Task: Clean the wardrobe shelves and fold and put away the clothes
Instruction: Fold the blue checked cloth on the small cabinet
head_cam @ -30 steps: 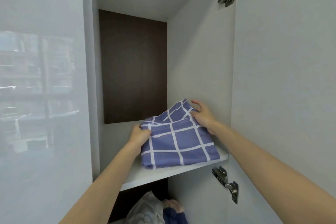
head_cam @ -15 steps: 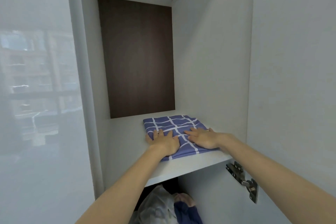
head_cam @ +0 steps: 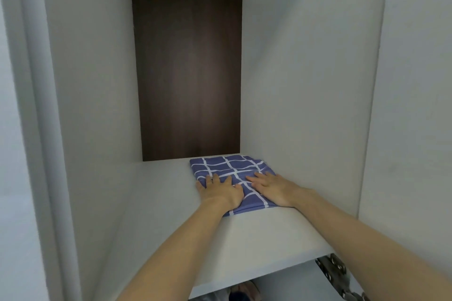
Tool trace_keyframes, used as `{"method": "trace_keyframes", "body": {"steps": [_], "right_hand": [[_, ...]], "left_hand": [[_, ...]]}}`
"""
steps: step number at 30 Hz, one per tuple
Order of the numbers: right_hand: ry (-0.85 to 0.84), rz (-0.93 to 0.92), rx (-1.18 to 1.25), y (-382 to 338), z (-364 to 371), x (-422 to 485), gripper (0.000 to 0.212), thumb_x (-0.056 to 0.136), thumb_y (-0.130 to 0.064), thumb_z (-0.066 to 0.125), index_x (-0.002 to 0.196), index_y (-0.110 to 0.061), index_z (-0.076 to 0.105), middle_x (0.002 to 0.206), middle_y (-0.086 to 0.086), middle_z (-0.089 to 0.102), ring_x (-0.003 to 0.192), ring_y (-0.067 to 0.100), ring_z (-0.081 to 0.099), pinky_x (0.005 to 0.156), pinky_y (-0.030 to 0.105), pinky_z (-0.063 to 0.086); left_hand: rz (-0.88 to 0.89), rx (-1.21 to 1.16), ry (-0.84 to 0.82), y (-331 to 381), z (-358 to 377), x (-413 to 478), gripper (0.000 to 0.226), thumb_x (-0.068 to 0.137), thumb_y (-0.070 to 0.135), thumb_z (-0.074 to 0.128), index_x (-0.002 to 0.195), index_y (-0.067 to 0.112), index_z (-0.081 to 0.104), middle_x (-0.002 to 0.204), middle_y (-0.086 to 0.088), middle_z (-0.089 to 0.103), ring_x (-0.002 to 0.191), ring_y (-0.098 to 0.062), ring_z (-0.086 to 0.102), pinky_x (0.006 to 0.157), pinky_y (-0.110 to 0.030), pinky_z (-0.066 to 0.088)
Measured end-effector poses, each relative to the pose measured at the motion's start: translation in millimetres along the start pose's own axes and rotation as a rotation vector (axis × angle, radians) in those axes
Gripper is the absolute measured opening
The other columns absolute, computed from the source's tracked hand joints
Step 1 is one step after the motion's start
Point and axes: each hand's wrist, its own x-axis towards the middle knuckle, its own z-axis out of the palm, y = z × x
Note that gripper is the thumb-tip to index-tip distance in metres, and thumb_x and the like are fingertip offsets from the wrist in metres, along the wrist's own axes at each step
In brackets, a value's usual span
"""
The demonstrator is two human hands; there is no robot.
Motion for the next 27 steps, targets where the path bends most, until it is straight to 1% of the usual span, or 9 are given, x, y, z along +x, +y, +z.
{"method": "trace_keyframes", "body": {"steps": [4,7,9,11,14,17,22,24,27], "right_hand": [[0.008,-0.009,0.028,0.5,-0.8,-1.6,0.052,0.105,-0.041,0.015,0.155,-0.03,0.006,0.164,0.001,0.003,0.15,0.026,0.003,0.122,0.041,0.007],[0.085,0.044,0.107,-2.1,-6.1,-9.3,0.049,0.105,-0.042,0.02,0.153,-0.032,0.023,0.161,0.001,0.021,0.147,0.023,0.022,0.12,0.035,0.018],[0.136,0.098,0.067,-5.4,-14.2,-19.6,0.046,0.105,-0.041,0.027,0.149,-0.031,0.035,0.155,0.005,0.036,0.139,0.025,0.037,0.114,0.034,0.03],[0.217,0.122,0.05,-9.7,-23.6,-34.3,0.043,0.103,-0.035,0.037,0.144,-0.028,0.043,0.147,0.008,0.046,0.129,0.027,0.047,0.106,0.035,0.039],[0.356,0.096,0.192,-17.5,-40.9,-69.3,0.041,0.1,-0.029,0.045,0.141,-0.028,0.049,0.14,0.005,0.054,0.12,0.027,0.055,0.101,0.036,0.045],[0.547,0.014,0.267,-34.9,-53.5,-122.1,0.038,0.1,-0.027,0.048,0.138,-0.029,0.053,0.139,0.0,0.056,0.123,0.023,0.053,0.101,0.038,0.045],[0.786,0.017,0.272,-87.1,-41.3,-232.4,0.034,0.099,-0.025,0.05,0.131,-0.033,0.057,0.131,-0.012,0.059,0.122,0.013,0.047,0.088,0.023,0.035],[0.841,0.079,0.328,-111.4,-23.0,-273.5,0.032,0.098,-0.025,0.051,0.127,-0.036,0.059,0.123,-0.019,0.06,0.114,0.007,0.049,0.086,0.021,0.035],[0.863,0.19,0.469,-149.0,18.0,-330.5,0.029,0.095,-0.021,0.054,0.12,-0.033,0.065,0.11,-0.021,0.065,0.101,0.004,0.057,0.088,0.028,0.046]], "left_hand": [[0.005,-0.04,0.017,-2.2,-0.6,-3.4,0.058,0.1,0.051,0.013,0.154,0.03,0.008,0.162,-0.005,0.0,0.149,-0.028,-0.003,0.118,-0.051,-0.001],[0.02,-0.034,-0.011,-5.2,-5.5,-14.3,0.059,0.1,0.052,0.013,0.154,0.029,0.01,0.162,-0.004,0.004,0.149,-0.029,0.002,0.117,-0.053,0.003],[0.037,-0.004,-0.029,-8.1,-12.3,-24.6,0.06,0.099,0.053,0.016,0.153,0.027,0.02,0.16,-0.005,0.017,0.145,-0.031,0.018,0.116,-0.05,0.015],[0.07,0.04,0.007,-11.4,-20.9,-40.0,0.055,0.099,0.052,0.025,0.144,0.023,0.039,0.149,-0.007,0.04,0.133,-0.03,0.04,0.11,-0.044,0.033],[0.154,0.058,0.184,-15.6,-38.3,-75.4,0.048,0.099,0.048,0.036,0.138,0.023,0.047,0.141,-0.006,0.05,0.123,-0.029,0.05,0.102,-0.043,0.044],[0.262,-0.049,0.377,-22.6,-53.4,-121.6,0.047,0.099,0.044,0.041,0.142,0.026,0.044,0.143,-0.002,0.049,0.121,-0.027,0.054,0.097,-0.041,0.048],[0.454,-0.169,0.646,-40.6,-56.5,-210.0,0.042,0.099,0.038,0.043,0.14,0.029,0.046,0.14,0.004,0.052,0.122,-0.02,0.052,0.095,-0.035,0.045],[0.542,-0.222,0.666,-48.7,-45.0,-246.1,0.041,0.1,0.037,0.041,0.139,0.03,0.047,0.139,0.007,0.053,0.123,-0.017,0.05,0.095,-0.032,0.043],[0.671,-0.361,0.594,-65.5,-18.7,-294.2,0.04,0.099,0.037,0.043,0.138,0.031,0.048,0.135,0.008,0.056,0.12,-0.016,0.051,0.092,-0.032,0.044]]}}
